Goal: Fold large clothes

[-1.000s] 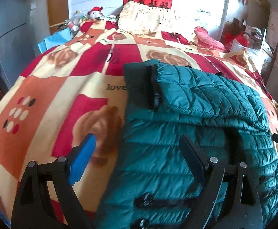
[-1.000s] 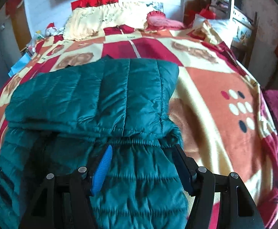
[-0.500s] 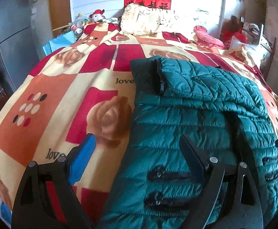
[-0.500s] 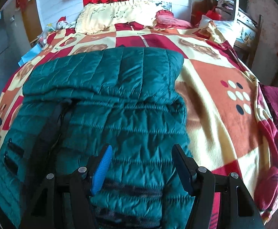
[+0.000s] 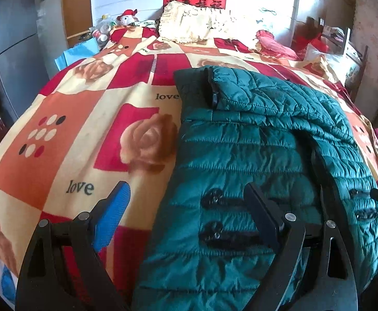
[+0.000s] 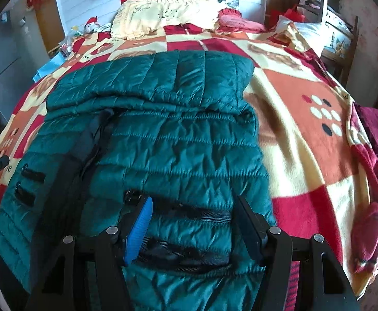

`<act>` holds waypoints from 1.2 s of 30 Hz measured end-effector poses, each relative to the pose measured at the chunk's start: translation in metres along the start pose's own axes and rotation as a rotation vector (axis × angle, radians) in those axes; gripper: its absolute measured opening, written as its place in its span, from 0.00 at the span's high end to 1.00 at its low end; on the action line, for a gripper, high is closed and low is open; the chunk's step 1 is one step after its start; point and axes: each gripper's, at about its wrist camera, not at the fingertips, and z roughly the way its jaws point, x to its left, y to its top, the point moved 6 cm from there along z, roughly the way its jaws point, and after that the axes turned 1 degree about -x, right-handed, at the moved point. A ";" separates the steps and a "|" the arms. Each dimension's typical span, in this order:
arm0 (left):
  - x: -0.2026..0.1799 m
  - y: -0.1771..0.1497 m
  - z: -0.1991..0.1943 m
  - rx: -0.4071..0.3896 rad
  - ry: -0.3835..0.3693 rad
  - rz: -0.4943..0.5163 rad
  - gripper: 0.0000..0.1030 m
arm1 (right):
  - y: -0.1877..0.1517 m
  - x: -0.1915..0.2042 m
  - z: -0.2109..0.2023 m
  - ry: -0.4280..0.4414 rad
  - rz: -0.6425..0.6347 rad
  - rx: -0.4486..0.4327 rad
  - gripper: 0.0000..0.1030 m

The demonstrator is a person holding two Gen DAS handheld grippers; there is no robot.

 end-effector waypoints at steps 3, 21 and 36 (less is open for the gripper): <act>0.003 -0.003 -0.005 0.000 0.001 0.003 0.13 | -0.005 0.002 -0.007 0.001 0.004 -0.009 0.39; 0.021 -0.023 -0.034 0.004 0.001 0.000 0.13 | -0.016 0.003 -0.045 0.101 0.040 -0.055 0.31; 0.041 -0.068 -0.034 0.126 -0.079 -0.030 0.13 | -0.060 -0.026 -0.062 0.097 -0.003 0.049 0.22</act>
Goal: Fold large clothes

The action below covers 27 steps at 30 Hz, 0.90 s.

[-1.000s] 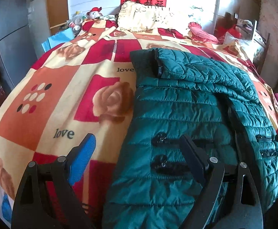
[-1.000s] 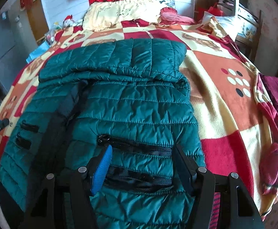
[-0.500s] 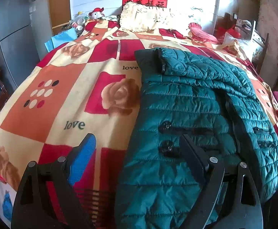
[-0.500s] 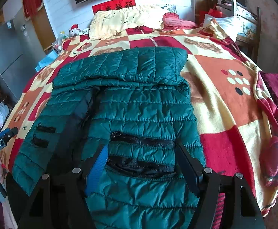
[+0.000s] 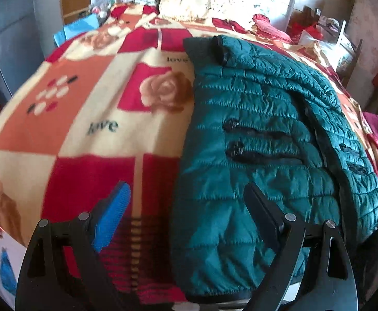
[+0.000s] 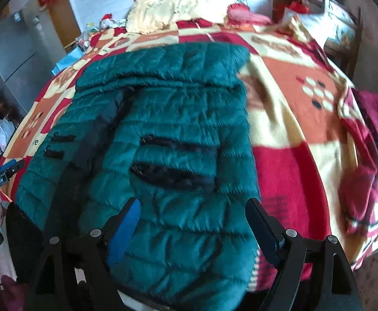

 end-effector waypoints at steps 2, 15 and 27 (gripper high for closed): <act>0.002 -0.006 0.001 0.012 -0.016 -0.014 0.13 | -0.005 -0.005 -0.004 -0.050 -0.024 -0.016 0.22; 0.008 -0.023 0.013 0.069 -0.043 -0.047 0.13 | -0.041 0.006 -0.017 0.054 -0.085 -0.076 0.22; 0.018 -0.028 0.017 0.123 -0.080 -0.079 0.13 | -0.053 -0.017 -0.001 0.101 0.044 0.024 0.21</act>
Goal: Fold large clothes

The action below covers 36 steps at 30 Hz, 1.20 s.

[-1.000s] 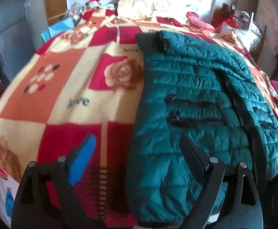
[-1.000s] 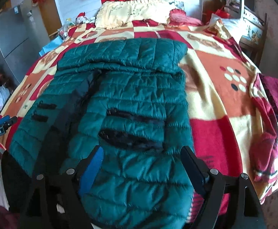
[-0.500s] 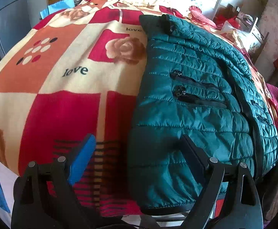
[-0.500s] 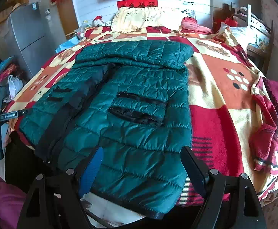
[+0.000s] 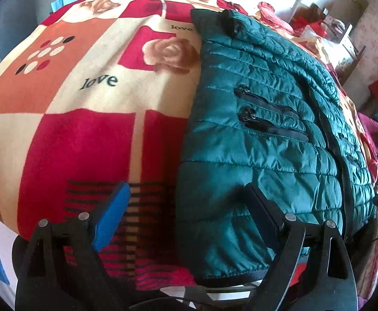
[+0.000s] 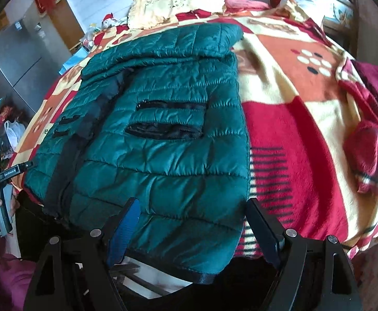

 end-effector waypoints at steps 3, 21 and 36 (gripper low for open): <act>0.001 -0.004 0.002 0.034 -0.027 -0.019 0.13 | -0.002 -0.001 0.002 0.012 0.013 0.013 0.21; -0.023 -0.015 0.010 0.074 -0.021 0.057 0.13 | -0.011 0.003 0.011 0.127 0.073 0.127 0.21; -0.025 -0.017 0.012 0.058 0.000 0.074 0.13 | -0.012 0.005 0.024 0.192 0.086 0.161 0.22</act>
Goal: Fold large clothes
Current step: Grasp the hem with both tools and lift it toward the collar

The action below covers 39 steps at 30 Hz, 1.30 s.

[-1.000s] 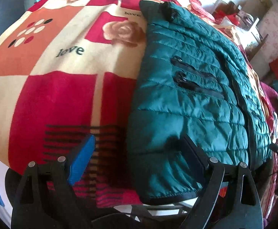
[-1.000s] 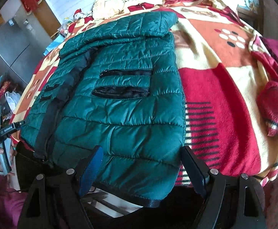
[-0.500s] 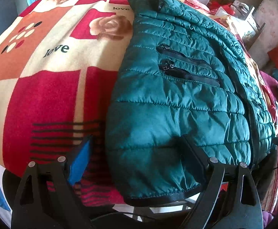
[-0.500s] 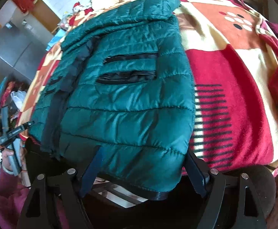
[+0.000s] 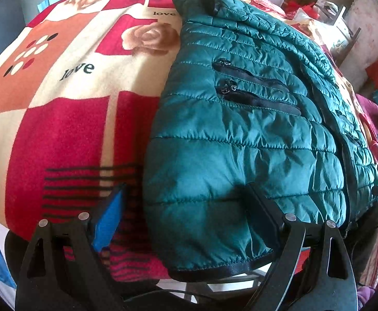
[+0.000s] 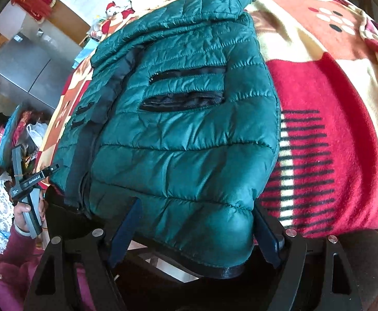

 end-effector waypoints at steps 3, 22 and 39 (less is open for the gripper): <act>-0.001 0.000 0.000 -0.003 0.005 0.004 0.13 | -0.001 -0.001 0.002 -0.031 -0.018 0.013 0.32; -0.023 0.048 -0.062 -0.164 -0.109 0.047 0.87 | 0.041 0.032 -0.053 0.010 -0.153 -0.219 0.85; -0.025 0.081 -0.062 -0.183 -0.111 0.024 0.87 | 0.094 0.033 -0.079 0.041 -0.133 -0.330 0.85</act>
